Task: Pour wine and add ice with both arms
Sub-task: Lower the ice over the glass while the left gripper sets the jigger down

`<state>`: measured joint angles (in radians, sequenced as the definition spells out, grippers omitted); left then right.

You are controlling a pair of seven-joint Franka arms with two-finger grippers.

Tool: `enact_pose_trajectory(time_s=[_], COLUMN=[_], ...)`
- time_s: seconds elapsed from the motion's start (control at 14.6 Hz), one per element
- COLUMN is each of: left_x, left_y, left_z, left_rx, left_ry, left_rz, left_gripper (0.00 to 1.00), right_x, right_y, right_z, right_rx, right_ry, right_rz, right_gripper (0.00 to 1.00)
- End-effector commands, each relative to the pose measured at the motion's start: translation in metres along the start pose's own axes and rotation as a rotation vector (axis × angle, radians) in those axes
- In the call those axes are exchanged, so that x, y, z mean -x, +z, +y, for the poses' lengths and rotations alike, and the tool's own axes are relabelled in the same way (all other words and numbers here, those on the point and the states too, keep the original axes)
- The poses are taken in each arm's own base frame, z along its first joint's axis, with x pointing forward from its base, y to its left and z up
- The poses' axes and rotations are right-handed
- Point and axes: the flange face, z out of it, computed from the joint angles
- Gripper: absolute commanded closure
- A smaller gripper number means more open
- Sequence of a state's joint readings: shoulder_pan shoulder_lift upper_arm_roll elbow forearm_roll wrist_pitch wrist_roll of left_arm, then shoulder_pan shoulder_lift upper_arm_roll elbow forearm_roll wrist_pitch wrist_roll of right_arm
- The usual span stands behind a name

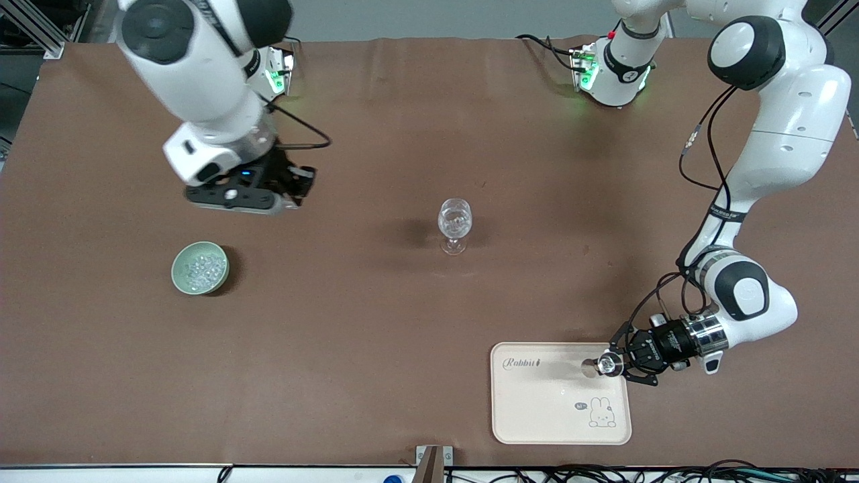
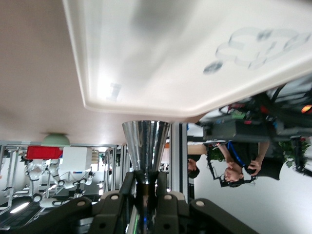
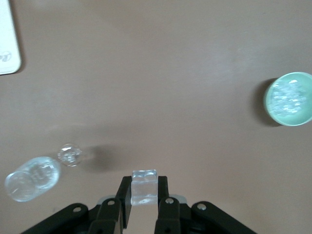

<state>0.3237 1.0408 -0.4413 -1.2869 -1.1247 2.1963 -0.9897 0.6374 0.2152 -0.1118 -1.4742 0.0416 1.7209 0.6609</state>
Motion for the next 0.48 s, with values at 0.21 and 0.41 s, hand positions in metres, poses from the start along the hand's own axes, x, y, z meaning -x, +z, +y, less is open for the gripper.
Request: enact_pose_trajectory(time_s=[0.21,0.41], left_x=[-0.036,-0.048], left_y=[0.010,0.013], left_z=[0.001,-0.002], left_rx=[0.020,0.017], left_ry=[0.018,0.003], left_rz=[-0.010,-0.009], left_gripper=[0.99,0.99], right_x=[0.022,0.033], right_y=[0.040,0.065], right_z=[-0.092,-0.132], right_rx=[-0.072,-0.065], right_ry=[0.077,0.071], right_rz=[0.067,0.066], right_gripper=[0.97,0.97])
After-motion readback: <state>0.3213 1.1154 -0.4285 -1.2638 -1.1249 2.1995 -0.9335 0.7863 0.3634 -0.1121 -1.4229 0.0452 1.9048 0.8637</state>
